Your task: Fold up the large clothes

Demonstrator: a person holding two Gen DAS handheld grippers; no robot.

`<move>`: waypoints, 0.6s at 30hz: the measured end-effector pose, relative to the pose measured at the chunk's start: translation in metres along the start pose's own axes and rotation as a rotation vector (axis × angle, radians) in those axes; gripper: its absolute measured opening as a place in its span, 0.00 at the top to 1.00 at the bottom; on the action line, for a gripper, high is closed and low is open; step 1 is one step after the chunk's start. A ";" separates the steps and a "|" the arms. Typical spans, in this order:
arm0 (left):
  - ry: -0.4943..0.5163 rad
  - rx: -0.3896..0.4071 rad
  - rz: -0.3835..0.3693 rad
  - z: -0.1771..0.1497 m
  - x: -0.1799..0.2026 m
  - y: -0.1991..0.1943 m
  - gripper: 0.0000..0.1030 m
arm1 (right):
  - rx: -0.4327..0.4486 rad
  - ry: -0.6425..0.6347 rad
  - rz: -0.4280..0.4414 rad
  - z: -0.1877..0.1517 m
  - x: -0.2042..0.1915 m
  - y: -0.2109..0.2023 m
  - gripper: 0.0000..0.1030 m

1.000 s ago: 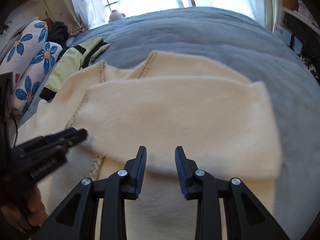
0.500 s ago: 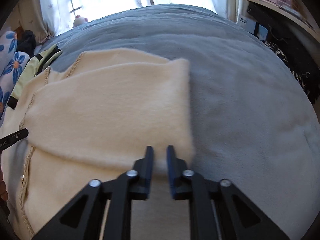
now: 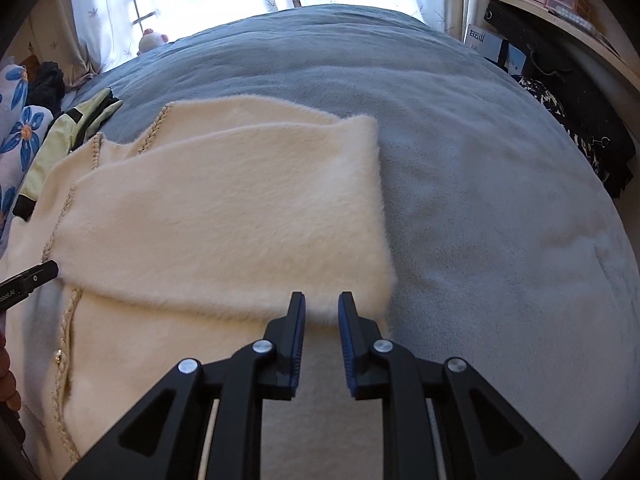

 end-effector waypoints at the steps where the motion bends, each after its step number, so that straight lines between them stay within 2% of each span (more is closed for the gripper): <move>1: -0.001 0.000 -0.002 0.000 0.000 -0.002 0.52 | 0.001 0.004 0.001 0.000 0.000 -0.003 0.84; 18: 0.042 0.048 -0.007 -0.014 0.011 -0.070 0.48 | 0.021 0.038 0.034 -0.008 -0.016 -0.058 0.83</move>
Point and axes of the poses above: each gripper's, at about its wrist camera, not at the fingertips, and y roughly the way its jaws point, x to its right, z to its top, the point moved 7 cm from there along y, roughly the way its jaws point, and after that the axes turned 7 degrees about x, right-handed, at the moved point
